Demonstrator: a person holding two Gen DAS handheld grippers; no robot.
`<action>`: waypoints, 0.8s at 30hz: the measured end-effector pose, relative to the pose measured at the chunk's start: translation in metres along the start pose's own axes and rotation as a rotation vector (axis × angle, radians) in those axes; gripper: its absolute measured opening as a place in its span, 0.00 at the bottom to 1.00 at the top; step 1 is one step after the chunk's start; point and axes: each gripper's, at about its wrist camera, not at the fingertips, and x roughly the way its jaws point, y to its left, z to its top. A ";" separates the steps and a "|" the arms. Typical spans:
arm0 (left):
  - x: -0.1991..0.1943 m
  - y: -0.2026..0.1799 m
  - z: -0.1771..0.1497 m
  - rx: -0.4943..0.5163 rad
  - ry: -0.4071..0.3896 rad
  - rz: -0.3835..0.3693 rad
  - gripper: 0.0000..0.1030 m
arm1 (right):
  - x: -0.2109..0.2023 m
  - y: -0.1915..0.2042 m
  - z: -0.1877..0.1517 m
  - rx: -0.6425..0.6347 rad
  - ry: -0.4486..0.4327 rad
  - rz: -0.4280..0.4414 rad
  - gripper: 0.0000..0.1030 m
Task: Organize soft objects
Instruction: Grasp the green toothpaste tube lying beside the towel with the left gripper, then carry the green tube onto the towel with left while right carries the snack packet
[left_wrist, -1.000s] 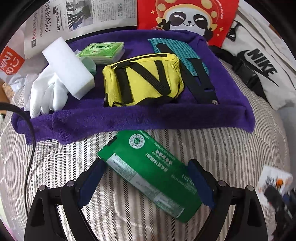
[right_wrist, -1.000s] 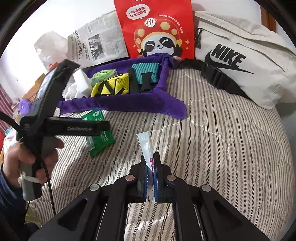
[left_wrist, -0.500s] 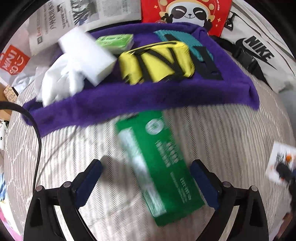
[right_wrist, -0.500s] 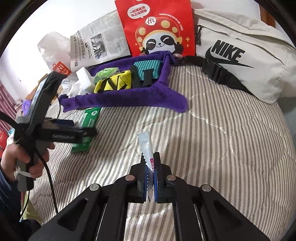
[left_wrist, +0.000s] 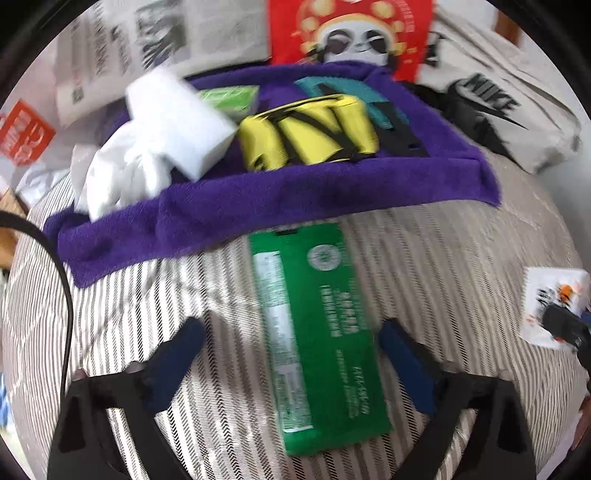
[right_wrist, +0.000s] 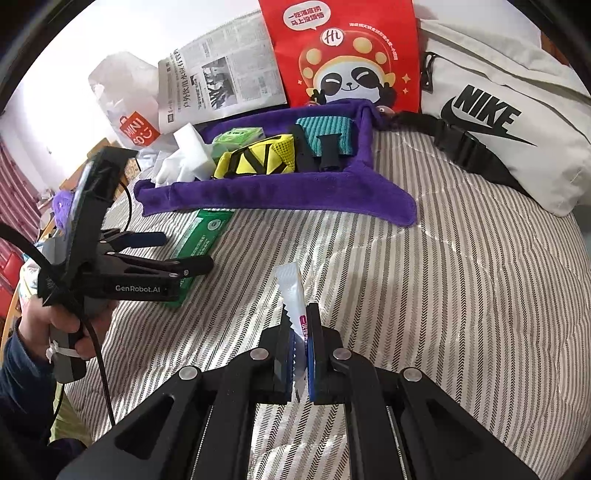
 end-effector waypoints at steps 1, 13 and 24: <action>-0.005 -0.003 -0.002 0.024 -0.023 -0.015 0.48 | 0.001 0.000 0.000 0.001 0.004 -0.006 0.05; -0.012 -0.003 0.010 0.037 -0.011 -0.093 0.21 | 0.003 0.005 -0.003 0.002 0.032 -0.035 0.06; -0.020 0.018 -0.005 0.005 -0.002 -0.186 0.17 | 0.020 0.005 0.001 0.038 0.079 -0.016 0.06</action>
